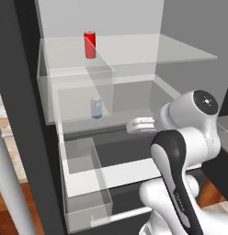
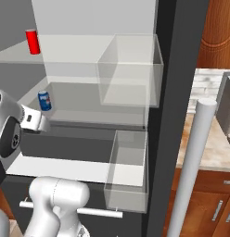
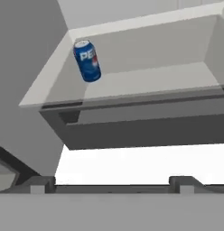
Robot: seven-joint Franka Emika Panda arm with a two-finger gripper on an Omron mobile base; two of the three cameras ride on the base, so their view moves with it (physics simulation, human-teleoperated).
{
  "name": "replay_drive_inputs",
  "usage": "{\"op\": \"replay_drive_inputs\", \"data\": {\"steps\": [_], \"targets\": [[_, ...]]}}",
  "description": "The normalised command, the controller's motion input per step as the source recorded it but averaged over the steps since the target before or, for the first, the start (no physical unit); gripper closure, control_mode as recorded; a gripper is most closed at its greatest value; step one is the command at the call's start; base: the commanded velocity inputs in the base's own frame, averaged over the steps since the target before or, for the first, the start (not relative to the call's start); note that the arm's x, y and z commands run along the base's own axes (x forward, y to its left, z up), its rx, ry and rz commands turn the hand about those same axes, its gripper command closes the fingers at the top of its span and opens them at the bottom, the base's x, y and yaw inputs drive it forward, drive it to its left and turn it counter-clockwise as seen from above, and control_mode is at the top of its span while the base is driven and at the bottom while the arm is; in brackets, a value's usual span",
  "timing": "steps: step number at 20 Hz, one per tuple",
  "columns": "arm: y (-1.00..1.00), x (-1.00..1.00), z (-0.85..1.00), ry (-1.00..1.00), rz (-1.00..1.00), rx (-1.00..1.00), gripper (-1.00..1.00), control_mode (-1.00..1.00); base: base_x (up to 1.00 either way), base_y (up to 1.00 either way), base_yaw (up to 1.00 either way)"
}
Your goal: Open the fridge, grab two sodas, and place both sodas inside the bowl with ice on the dining counter.
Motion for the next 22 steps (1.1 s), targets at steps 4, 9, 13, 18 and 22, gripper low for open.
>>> {"op": "replay_drive_inputs", "data": {"steps": [4, 9, 13, 18, 22], "targets": [[0.07, 0.47, -0.3, -0.42, 0.27, -0.05, -1.0, -1.0, 0.0, 0.0, 0.0], [0.1, 0.63, -0.11, -0.26, 0.1, 0.0, -1.0, -1.0, 0.0, 0.0, 0.0], [0.31, 0.5, -0.01, -0.22, 0.01, 0.0, -1.0, -1.0, 0.0, 0.0, 0.0], [0.33, 0.51, 0.0, -0.15, 0.0, 0.0, -1.0, -1.0, 0.0, 0.0, 0.0], [0.21, 0.48, 0.0, -0.08, 0.0, 0.0, -1.0, -1.0, 0.0, 0.0, 0.0]]}}
